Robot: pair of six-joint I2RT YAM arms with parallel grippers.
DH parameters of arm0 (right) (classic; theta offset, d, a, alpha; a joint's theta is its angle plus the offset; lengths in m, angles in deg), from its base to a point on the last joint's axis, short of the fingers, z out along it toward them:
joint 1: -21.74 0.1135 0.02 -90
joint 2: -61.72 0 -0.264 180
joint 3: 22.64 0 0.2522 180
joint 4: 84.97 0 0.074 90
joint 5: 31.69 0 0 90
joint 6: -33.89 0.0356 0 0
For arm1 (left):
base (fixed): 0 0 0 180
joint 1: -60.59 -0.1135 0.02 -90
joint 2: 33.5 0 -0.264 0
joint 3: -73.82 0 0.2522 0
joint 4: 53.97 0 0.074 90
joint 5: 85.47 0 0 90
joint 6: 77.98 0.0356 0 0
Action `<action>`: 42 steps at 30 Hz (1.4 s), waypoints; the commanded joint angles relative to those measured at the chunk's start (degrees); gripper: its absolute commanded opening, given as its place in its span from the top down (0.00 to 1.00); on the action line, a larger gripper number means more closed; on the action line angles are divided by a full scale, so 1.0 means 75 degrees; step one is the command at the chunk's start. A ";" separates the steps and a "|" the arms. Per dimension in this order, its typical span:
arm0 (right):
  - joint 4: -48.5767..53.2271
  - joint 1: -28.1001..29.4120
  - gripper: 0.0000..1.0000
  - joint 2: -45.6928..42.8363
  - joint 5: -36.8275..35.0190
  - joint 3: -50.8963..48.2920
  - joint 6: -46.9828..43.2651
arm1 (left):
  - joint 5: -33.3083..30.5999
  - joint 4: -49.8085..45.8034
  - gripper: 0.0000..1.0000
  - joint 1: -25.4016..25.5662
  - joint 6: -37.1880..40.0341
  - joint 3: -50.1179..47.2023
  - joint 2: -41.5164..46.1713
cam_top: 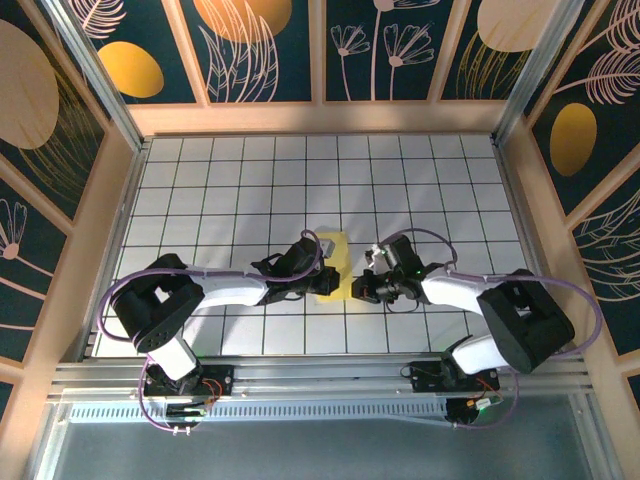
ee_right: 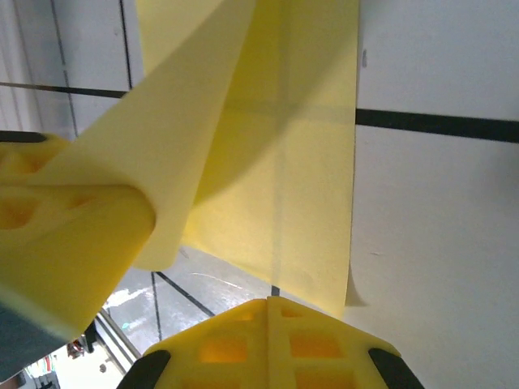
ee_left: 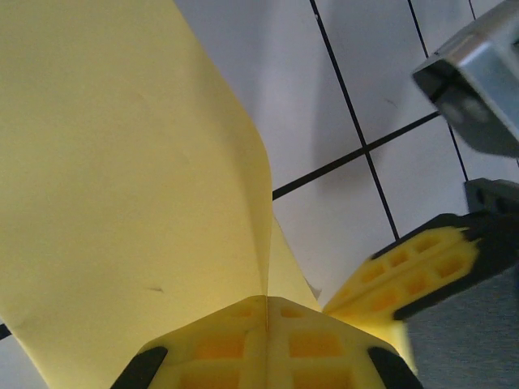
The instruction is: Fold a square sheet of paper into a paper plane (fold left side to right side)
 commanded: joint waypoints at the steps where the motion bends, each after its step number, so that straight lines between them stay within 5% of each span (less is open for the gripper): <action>1: -0.0154 0.0131 1.00 0.0238 -0.0317 0.0303 0.0068 | 0.0114 0.0118 1.00 -0.0069 -0.0186 -0.0073 -0.0043; 42: 0.0881 0.0192 1.00 0.1042 -0.0787 0.0487 -0.0340 | -0.0502 -0.1067 1.00 -0.0769 0.1126 0.0334 -0.0280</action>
